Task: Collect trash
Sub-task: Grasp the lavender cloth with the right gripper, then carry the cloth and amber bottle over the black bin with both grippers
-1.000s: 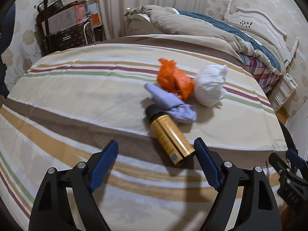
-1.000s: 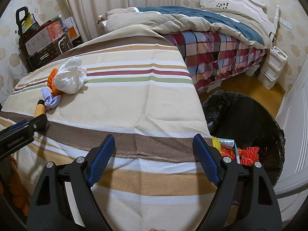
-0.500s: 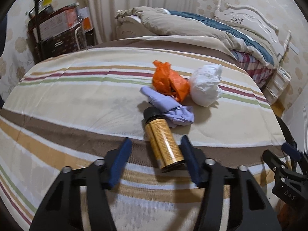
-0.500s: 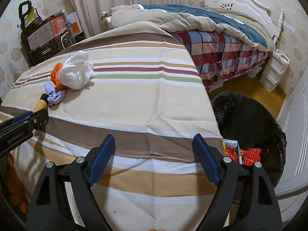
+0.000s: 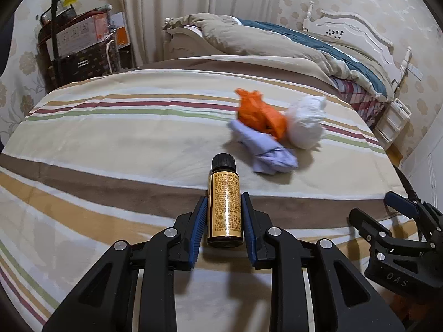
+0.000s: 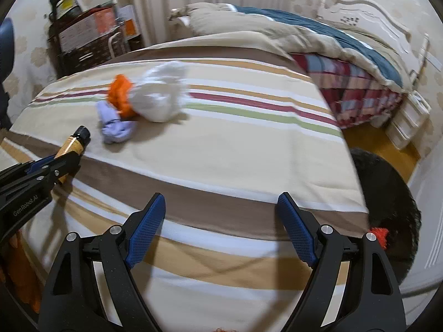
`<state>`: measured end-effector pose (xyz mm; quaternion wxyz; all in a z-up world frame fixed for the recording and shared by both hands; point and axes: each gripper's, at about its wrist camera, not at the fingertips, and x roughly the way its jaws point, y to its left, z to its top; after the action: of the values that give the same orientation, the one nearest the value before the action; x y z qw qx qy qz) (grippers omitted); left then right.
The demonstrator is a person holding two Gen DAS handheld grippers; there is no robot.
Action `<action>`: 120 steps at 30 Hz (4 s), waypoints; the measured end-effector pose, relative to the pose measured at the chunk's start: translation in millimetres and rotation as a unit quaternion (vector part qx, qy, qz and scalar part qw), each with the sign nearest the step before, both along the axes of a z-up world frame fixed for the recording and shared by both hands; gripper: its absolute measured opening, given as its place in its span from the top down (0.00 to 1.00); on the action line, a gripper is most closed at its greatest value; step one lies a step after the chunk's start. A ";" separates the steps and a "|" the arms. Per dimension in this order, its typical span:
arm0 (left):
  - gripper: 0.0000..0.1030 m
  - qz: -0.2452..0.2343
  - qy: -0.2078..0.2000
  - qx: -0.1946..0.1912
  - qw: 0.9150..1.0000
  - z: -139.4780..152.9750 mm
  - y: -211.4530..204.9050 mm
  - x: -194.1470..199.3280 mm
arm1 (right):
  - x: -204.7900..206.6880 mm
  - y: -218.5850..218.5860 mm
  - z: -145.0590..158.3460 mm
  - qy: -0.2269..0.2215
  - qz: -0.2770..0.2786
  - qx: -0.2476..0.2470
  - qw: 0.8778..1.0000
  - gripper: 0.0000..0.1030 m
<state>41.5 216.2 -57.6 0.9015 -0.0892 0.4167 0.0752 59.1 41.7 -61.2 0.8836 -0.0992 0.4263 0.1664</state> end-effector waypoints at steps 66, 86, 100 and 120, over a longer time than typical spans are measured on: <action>0.73 -0.036 -0.033 0.003 0.999 11.9 -44.4 -46.7 | -45.9 -39.6 11.6 -0.032 -0.025 0.039 0.998 0.61; 0.73 -0.137 -0.061 0.010 0.989 26.0 -153.3 -22.7 | -40.1 -151.1 16.6 -0.057 -0.141 0.051 0.987 0.61; 0.73 -0.209 -0.071 0.014 0.975 29.3 -227.2 7.8 | -23.0 -221.7 18.6 -0.073 -0.223 0.036 0.971 0.61; 0.73 -0.246 -0.072 0.036 0.966 24.3 -304.9 61.2 | 11.5 -273.8 9.5 -0.068 -0.270 0.042 0.959 0.61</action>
<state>102.7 -88.7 -33.3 0.9225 0.0435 0.3571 -0.1403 70.6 -232.0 -51.7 0.9260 0.0460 0.3684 -0.0678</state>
